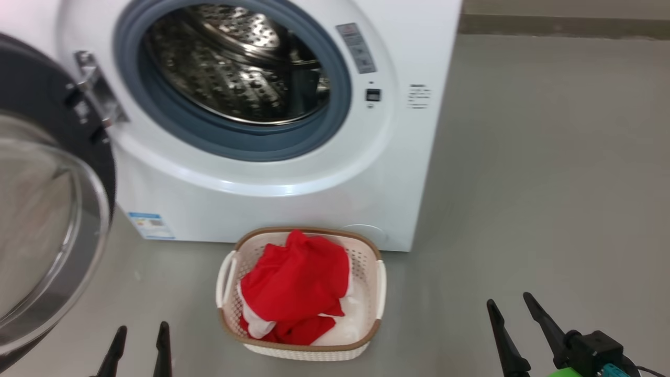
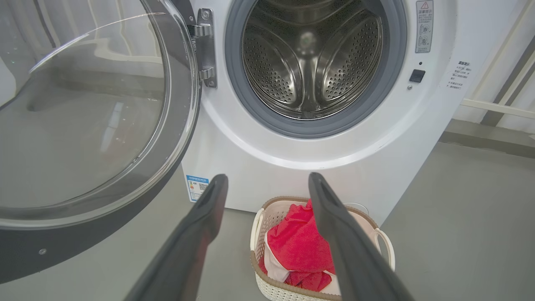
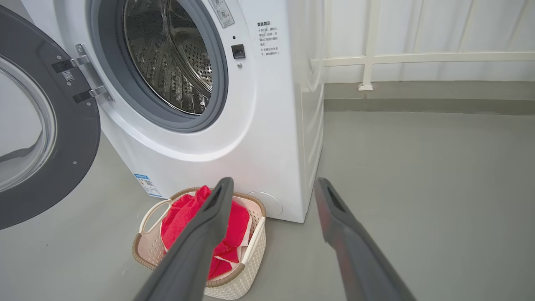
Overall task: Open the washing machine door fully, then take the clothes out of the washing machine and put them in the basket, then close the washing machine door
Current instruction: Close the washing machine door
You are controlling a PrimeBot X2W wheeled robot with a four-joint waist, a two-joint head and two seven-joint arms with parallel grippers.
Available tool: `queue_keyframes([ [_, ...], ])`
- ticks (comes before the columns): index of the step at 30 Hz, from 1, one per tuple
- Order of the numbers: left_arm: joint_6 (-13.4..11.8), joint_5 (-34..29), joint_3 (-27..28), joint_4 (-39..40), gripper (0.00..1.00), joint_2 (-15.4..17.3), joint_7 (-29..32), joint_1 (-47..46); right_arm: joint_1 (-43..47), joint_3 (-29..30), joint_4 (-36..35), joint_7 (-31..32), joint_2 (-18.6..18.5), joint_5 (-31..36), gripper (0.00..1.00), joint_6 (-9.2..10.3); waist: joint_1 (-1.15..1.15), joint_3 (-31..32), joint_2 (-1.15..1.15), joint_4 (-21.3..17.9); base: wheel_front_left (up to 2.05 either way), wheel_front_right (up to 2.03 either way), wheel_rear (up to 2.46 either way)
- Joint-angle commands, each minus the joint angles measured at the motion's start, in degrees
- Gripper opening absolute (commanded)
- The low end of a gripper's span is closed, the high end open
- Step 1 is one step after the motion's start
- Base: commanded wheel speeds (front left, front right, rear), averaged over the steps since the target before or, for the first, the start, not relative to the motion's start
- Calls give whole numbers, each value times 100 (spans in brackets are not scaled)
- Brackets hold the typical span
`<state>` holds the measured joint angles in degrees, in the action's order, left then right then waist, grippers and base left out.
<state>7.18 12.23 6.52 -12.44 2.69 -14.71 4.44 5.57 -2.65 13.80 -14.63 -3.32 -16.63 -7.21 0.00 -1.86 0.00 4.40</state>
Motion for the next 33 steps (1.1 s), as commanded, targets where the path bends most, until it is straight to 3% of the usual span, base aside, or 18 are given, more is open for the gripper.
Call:
queue_keyframes([
  [1,31,37,287,70,100,28,-29,-132,-304,-226,-75,-37,-115,38,100,-28,0,55,0,400,0,0,0],
  [18,-301,398,162,-62,100,20,-29,72,-684,-910,225,-37,-324,-125,100,-28,0,227,0,1930,0,0,0],
  [24,-394,495,53,-31,100,20,-29,186,-731,-1091,264,-37,-344,-165,100,-28,0,279,0,2285,0,0,0],
  [33,-573,774,55,223,100,20,-29,354,-1092,-1564,449,-37,-372,-273,100,-28,0,204,0,2376,0,0,0],
])
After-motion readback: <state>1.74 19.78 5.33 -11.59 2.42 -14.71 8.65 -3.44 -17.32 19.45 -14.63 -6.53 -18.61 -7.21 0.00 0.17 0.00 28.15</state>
